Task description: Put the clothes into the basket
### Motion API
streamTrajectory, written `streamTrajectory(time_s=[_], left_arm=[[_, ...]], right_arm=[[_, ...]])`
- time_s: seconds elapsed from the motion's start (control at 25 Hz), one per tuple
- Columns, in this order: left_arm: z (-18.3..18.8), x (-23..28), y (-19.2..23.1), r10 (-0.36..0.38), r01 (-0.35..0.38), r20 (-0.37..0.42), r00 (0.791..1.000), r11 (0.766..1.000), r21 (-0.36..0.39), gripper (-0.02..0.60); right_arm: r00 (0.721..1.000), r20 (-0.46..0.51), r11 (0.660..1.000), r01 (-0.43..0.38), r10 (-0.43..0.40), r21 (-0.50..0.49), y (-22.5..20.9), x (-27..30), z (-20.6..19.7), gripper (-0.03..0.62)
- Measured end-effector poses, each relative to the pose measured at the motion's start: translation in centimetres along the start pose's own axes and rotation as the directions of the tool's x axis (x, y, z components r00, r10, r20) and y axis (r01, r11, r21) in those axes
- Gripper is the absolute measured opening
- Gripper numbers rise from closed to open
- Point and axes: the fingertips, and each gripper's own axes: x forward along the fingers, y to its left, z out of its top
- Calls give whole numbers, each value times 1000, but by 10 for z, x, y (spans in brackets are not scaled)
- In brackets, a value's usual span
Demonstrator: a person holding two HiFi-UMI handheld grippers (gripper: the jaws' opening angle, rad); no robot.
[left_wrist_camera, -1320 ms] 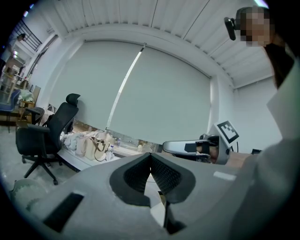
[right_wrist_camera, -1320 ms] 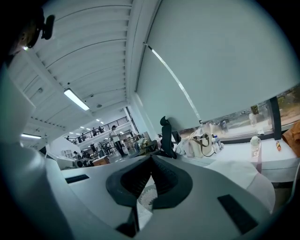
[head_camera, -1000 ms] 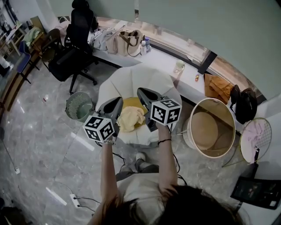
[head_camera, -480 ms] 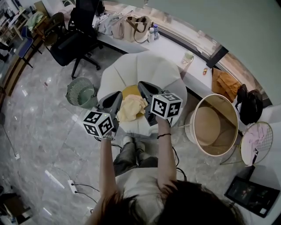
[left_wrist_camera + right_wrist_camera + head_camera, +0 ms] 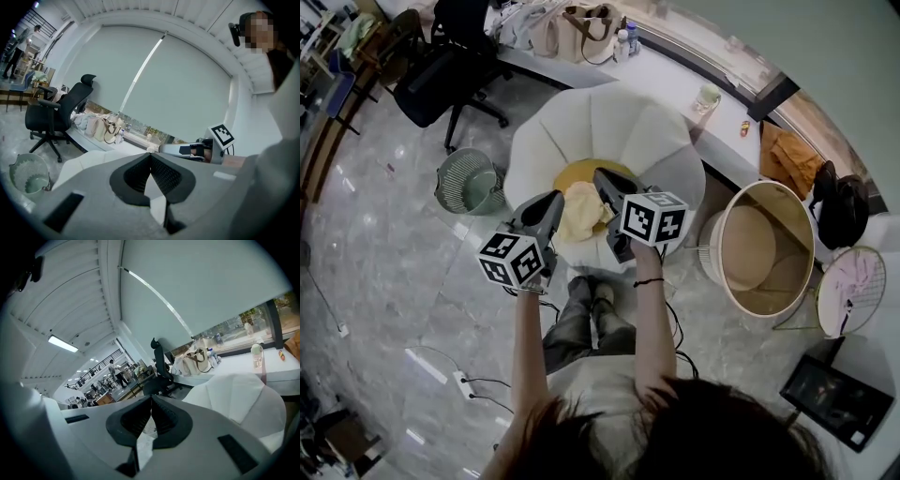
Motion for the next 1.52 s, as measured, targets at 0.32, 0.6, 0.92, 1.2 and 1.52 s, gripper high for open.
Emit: streamTrajectory(time_s=[0.32, 0.6, 0.92, 1.2, 1.52], left_arm=[[-16, 14, 24, -3, 1, -49, 999, 999, -43, 11], [-16, 31, 55, -11, 6, -66, 998, 997, -76, 11], [-29, 58, 75, -43, 30, -119, 992, 994, -104, 11], [-65, 77, 97, -74, 48, -186, 980, 989, -142, 11], [-110, 93, 130, -96, 43, -243, 965, 975, -217, 11]], right_arm=[[999, -43, 998, 30, -27, 60, -22, 21, -16, 9], [998, -65, 996, 27, -21, 82, -35, 53, -15, 9], [991, -134, 994, 44, -30, 104, -63, 80, -29, 9], [984, -175, 981, 61, -28, 182, -99, 99, -60, 9], [978, -201, 944, 121, -60, 306, -140, 124, -112, 9]])
